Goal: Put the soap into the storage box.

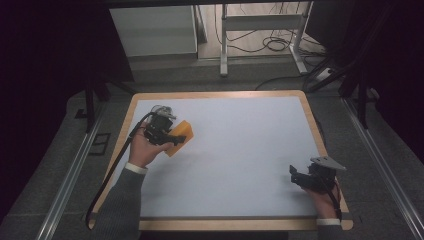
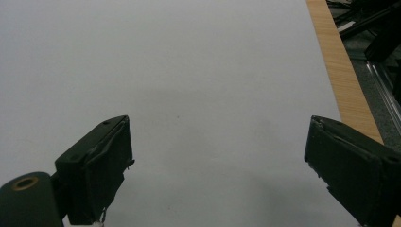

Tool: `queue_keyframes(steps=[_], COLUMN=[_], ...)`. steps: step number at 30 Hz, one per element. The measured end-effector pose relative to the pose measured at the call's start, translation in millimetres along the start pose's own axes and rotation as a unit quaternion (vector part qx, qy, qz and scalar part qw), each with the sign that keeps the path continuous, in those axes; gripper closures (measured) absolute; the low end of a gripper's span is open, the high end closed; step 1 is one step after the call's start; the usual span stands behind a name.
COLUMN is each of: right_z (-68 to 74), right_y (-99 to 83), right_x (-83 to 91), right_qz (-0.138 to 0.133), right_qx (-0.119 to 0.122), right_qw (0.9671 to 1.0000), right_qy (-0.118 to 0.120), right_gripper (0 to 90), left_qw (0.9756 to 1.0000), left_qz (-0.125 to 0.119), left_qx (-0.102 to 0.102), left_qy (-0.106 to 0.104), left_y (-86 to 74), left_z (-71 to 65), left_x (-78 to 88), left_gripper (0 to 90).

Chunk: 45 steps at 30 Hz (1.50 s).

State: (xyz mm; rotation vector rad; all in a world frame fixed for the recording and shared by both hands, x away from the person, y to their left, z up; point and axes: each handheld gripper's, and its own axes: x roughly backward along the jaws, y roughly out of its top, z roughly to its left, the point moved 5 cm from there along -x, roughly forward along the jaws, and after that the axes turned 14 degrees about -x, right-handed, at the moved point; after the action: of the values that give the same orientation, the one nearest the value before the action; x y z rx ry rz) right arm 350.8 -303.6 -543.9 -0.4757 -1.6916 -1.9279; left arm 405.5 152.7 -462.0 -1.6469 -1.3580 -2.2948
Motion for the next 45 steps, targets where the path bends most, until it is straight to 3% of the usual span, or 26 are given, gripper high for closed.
queue_keyframes(steps=[12,26,35,45], right_z=[-1.9,-2.5,-2.0,-2.0], right_y=[0.0,-0.1,0.0,0.0], right_x=[-0.3,-0.4,0.1,-0.2], right_qz=[0.000,0.001,0.001,0.001], right_qx=[0.000,0.000,-0.001,-0.001], right_qw=[1.0000,1.0000,1.0000,1.0000], right_qy=[-0.002,-0.003,-0.001,-0.002], right_gripper=[8.7,8.6,8.7,8.6], left_qw=[0.9998,0.9994,0.9984,0.9976], left_qz=[0.006,0.006,0.008,0.020], left_qx=[0.014,0.033,0.050,0.061], left_qy=[0.010,0.008,0.027,0.027], left_y=[6.3,12.6,20.1,20.7], left_z=[20.8,39.6,59.7,71.8], left_x=[-0.7,-0.9,4.7,-1.4], left_gripper=[61.2,61.2,61.2,61.2])
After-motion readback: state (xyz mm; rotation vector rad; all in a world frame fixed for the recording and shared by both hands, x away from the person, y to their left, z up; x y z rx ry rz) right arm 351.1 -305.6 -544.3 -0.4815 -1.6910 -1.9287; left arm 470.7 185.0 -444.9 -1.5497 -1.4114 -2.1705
